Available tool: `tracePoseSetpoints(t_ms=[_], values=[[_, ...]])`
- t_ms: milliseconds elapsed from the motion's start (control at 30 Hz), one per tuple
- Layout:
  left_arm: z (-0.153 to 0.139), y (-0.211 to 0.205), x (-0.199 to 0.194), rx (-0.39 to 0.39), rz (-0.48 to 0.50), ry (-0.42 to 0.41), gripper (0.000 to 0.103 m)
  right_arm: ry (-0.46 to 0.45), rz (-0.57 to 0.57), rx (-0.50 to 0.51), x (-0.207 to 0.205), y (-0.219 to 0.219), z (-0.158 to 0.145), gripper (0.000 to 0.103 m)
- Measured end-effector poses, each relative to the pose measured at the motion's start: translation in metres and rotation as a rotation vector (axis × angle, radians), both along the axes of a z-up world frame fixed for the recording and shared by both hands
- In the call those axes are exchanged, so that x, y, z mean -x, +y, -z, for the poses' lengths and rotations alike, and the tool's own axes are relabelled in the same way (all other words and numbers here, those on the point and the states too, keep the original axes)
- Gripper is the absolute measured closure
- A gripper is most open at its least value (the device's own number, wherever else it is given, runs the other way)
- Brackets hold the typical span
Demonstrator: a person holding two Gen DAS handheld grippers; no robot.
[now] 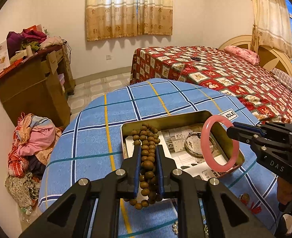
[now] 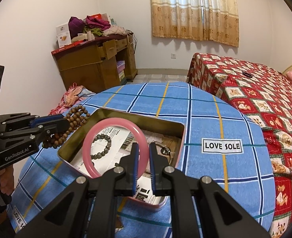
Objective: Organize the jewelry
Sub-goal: 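Carry the bead strand and pink bangle into the tin and open both grippers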
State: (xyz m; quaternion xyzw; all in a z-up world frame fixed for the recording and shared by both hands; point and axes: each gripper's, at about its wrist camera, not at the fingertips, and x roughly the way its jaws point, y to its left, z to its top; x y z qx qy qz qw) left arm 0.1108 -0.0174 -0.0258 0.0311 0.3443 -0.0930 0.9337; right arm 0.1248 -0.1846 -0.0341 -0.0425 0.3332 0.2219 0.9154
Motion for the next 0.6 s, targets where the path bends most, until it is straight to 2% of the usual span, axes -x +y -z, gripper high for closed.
tracePoseSetpoints(t_ms=[600], values=[[0.01, -0.002, -0.018, -0.017, 0.012, 0.038, 0.089, 0.026, 0.012, 0.034, -0.022, 0.002, 0.01, 0.091]])
